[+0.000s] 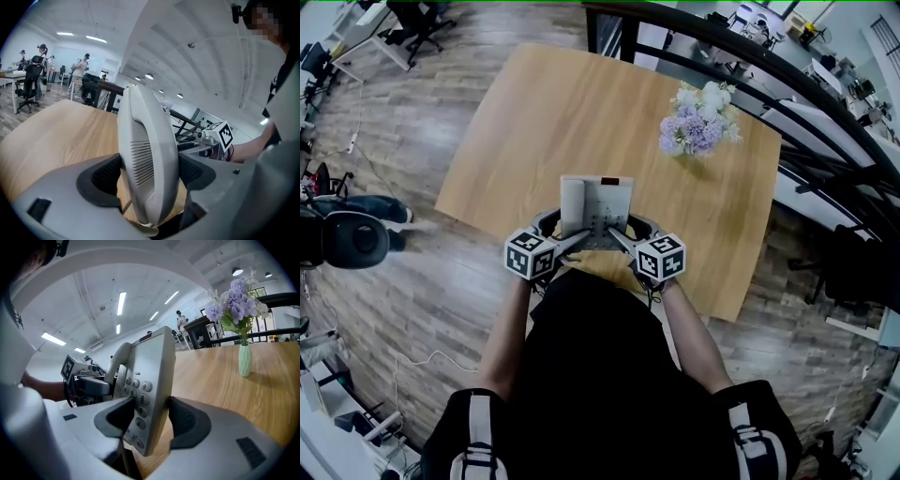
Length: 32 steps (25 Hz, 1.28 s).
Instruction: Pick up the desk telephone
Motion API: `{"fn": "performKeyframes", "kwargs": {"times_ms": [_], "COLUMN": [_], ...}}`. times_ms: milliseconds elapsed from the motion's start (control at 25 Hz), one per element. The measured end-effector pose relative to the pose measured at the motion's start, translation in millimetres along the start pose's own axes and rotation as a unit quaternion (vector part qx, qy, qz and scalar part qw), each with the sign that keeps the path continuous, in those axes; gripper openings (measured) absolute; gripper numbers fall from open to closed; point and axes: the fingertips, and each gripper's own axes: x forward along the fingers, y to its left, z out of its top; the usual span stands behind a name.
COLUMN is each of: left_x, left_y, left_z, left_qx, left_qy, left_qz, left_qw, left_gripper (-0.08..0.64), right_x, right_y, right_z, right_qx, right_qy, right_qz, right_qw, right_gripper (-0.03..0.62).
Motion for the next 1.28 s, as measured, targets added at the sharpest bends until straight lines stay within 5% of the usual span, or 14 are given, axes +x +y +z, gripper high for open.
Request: {"fn": "performKeyframes", "kwargs": {"times_ms": [440, 1280], "left_x": [-29.6, -62.2], "left_y": [-1.1, -16.0], "left_z": [30.3, 46.5], "left_qx": [0.007, 0.038], "left_qy": [-0.075, -0.097], "left_qz": [0.031, 0.047], "left_qw": [0.9967, 0.9934], "left_gripper": [0.383, 0.382], "right_x": [-1.0, -12.5], "right_y": [21.4, 50.5], "right_z": [37.7, 54.2], "right_qx": [-0.034, -0.045], "right_qy": [-0.05, -0.089], "right_qz": [0.024, 0.039], "right_qw": [0.998, 0.994], "right_gripper": [0.241, 0.239]}}
